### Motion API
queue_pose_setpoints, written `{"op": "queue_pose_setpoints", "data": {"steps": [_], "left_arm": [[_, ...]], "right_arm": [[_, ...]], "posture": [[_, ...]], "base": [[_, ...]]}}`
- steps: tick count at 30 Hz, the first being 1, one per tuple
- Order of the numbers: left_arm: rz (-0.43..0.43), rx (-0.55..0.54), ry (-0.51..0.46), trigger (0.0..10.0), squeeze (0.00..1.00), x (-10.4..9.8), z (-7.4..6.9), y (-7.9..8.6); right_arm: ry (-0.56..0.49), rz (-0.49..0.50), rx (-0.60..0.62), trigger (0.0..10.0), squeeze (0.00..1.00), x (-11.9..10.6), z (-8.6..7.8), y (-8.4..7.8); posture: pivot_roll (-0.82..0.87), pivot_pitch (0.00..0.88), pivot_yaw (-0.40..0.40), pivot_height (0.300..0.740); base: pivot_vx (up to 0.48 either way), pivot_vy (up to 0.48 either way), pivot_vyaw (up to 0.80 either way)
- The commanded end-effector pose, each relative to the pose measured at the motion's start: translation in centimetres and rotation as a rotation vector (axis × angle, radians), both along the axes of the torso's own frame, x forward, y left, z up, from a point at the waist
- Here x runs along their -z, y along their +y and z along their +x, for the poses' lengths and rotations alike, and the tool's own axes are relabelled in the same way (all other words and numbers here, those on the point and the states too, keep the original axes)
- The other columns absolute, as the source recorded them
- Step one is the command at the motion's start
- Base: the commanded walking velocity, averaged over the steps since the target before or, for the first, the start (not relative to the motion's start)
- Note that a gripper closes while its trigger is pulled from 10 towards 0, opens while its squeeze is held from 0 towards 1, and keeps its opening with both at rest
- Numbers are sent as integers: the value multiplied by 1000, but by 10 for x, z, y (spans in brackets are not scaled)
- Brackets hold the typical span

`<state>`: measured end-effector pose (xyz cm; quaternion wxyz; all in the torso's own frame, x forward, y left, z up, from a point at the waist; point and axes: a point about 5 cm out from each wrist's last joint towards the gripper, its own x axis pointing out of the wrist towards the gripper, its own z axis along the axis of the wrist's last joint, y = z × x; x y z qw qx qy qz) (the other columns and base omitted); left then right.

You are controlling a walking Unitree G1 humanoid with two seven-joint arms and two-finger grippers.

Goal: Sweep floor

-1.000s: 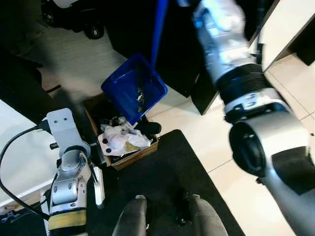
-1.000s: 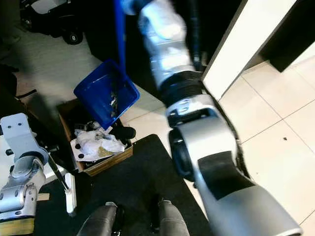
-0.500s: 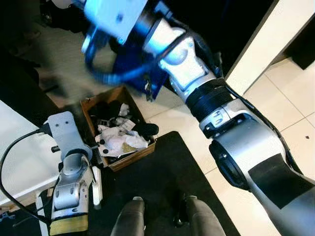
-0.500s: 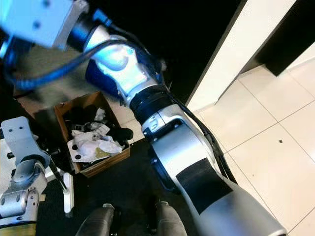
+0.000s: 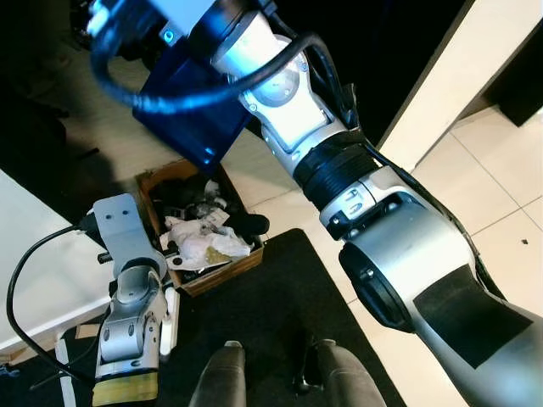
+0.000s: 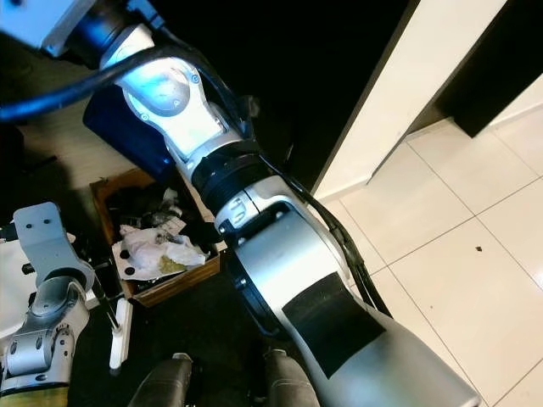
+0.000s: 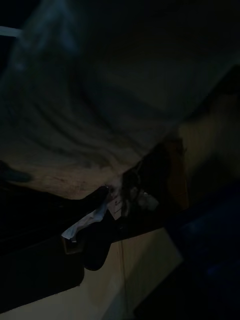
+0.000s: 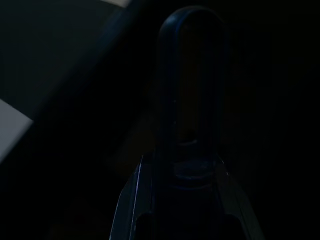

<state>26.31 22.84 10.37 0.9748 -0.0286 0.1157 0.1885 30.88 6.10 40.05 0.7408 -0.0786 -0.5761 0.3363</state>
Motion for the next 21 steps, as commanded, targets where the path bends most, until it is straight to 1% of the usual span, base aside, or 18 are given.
{"op": "queue_pose_setpoints", "data": {"steps": [1, 2, 3, 6, 7, 8, 9, 10, 11, 12, 13, 14, 15, 16, 17, 18, 20, 21], "left_arm": [[10, -12, 17, 10000, 0, 4, -5, -1], [10, -11, 18, 10000, 0, 4, -5, -1], [10, -11, 18, 10000, 0, 4, -5, -1], [8, -2, 21, 10000, 0, 5, -3, -3], [8, -2, 21, 10000, 0, 5, -3, -3], [7, 3, 22, 10000, 0, 6, -3, -4], [7, 3, 22, 10000, 0, 6, -3, -4], [6, 7, 23, 10000, 0, 6, -3, -4], [5, 9, 24, 10000, 0, 6, -3, -5], [5, 9, 24, 10000, 0, 6, -3, -5], [5, 10, 25, 10000, 0, 6, -3, -5], [5, 10, 25, 10000, 0, 6, -3, -5], [6, 11, 27, 10000, 0, 6, -4, -4], [6, 11, 27, 10000, 0, 6, -4, -4], [11, 11, 34, 10000, 0, 7, -6, -3], [11, 11, 34, 10000, 0, 7, -6, -3], [24, 13, 50, 10000, 0, 9, -10, 1], [24, 13, 50, 10000, 0, 9, -10, 1]], "right_arm": [[-51, 19, 30, 10000, 0, -15, -1, -7], [-41, 30, 73, 10000, 0, -17, 5, -16], [-41, 30, 73, 10000, 0, -17, 5, -16], [-29, 81, 216, 10000, 0, -23, 24, -52], [-29, 81, 216, 10000, 0, -23, 24, -52], [-14, 99, 262, 10000, 0, -23, 31, -66], [-14, 99, 262, 10000, 0, -23, 31, -66], [20, 115, 313, 10000, 0, -20, 39, -82], [44, 125, 344, 10000, 0, -18, 45, -92], [44, 125, 344, 10000, 0, -18, 45, -92], [78, 133, 382, 10000, 0, -15, 51, -104], [78, 133, 382, 10000, 0, -15, 51, -104], [119, 136, 426, 10000, 0, -8, 58, -119], [119, 136, 426, 10000, 0, -8, 58, -119], [172, 138, 473, 10000, 0, 2, 66, -137], [172, 138, 473, 10000, 0, 2, 66, -137], [300, 136, 545, 10000, 0, 29, 79, -172], [300, 136, 545, 10000, 0, 29, 79, -172]], "posture": [[166, 142, -72, 740], [162, 145, -69, 740], [162, 145, -69, 740], [147, 151, -60, 740], [147, 151, -60, 740], [143, 153, -57, 740], [143, 153, -57, 740], [141, 156, -55, 740], [141, 156, -55, 740], [141, 156, -55, 740], [136, 161, -53, 740], [136, 161, -53, 740], [133, 166, -49, 740], [133, 166, -49, 740], [131, 170, -46, 740], [131, 170, -46, 740], [119, 182, -29, 740], [119, 182, -29, 740]], "base": [[0, 0, 0], [0, 0, 0], [0, 0, 0], [0, 0, 0], [0, 0, 0], [0, 0, 0], [0, 0, 0], [0, 0, 0], [0, 0, 0], [0, 0, 0], [0, 0, 0], [0, 0, 0], [0, 0, 0], [0, 0, 0], [0, 0, 0], [0, 0, 0], [0, 0, 0], [0, 0, 0]]}}
